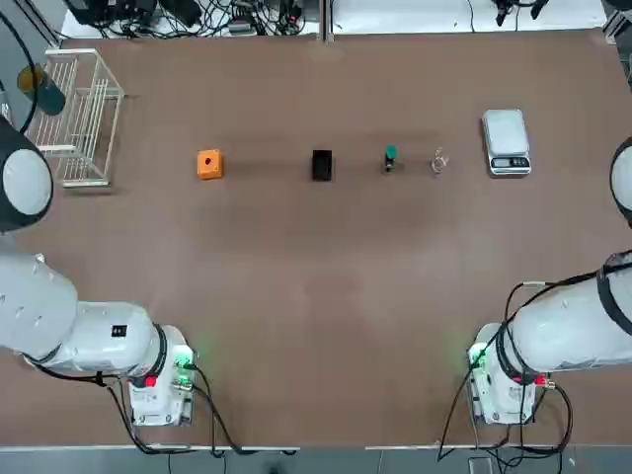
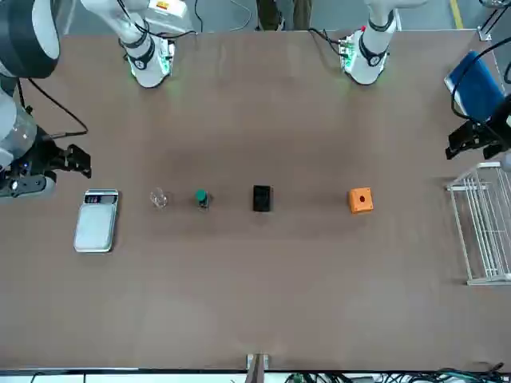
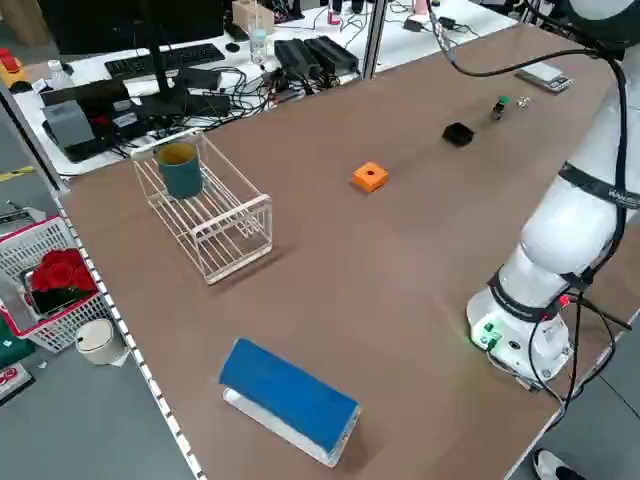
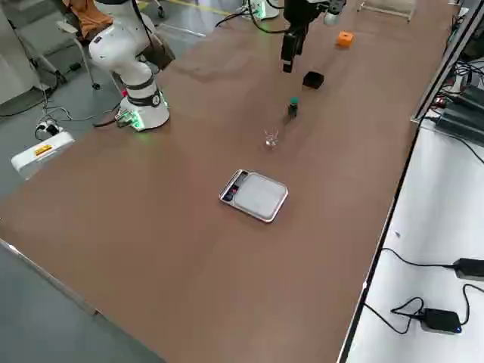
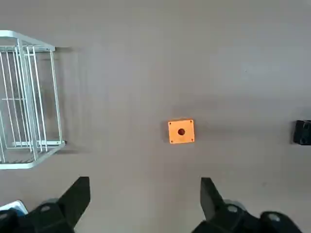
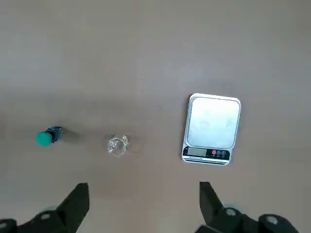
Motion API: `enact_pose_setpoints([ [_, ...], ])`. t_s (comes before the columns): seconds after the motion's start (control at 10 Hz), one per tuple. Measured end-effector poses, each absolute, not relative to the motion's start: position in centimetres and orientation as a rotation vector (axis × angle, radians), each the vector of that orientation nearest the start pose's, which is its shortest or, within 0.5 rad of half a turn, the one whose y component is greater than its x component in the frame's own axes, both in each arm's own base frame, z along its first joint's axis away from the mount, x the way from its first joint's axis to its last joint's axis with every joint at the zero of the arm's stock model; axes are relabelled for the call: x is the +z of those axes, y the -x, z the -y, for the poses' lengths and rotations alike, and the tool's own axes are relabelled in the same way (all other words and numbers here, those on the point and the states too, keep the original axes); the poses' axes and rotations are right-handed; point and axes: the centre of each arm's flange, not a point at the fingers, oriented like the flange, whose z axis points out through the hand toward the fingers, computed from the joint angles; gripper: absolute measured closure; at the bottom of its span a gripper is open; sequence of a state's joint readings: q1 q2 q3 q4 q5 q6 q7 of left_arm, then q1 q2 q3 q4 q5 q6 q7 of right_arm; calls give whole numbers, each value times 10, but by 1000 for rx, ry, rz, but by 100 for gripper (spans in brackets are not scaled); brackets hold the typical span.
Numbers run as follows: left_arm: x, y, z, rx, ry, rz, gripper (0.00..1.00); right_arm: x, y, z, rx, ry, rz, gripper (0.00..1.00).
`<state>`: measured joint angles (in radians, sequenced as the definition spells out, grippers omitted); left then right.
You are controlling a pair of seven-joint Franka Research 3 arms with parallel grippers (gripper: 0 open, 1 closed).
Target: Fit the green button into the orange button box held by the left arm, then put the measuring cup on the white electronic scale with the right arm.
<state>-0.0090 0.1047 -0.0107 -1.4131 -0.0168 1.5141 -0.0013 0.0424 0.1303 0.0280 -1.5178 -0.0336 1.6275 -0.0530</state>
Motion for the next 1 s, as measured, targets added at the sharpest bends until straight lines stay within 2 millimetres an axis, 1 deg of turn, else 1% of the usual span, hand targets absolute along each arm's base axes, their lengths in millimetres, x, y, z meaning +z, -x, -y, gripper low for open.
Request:
enact_pose_setpoints([
  [0.2, 634, -582, 13, 6, 3159, -32, 0, 583, -597, -31, 21, 3166, 193, 0],
  [0.5, 633, -583, 13, 5, 3159, -32, 0, 585, -594, -29, 50, 3166, 203, 0],
  [0.6, 626, -586, 13, 11, 3160, -31, 0, 584, -593, -28, 61, 3166, 200, 0],
  [0.7, 610, -595, 14, 21, 3160, -33, 0, 584, -592, -28, 76, 3165, 200, 0],
  [0.9, 561, -619, 23, 31, 3162, -42, 0, 583, -592, -31, 80, 3164, 208, 0],
  [1.0, 536, -627, 28, 39, 3163, -19, 0, 583, -592, -34, 81, 3161, 214, 0],
])
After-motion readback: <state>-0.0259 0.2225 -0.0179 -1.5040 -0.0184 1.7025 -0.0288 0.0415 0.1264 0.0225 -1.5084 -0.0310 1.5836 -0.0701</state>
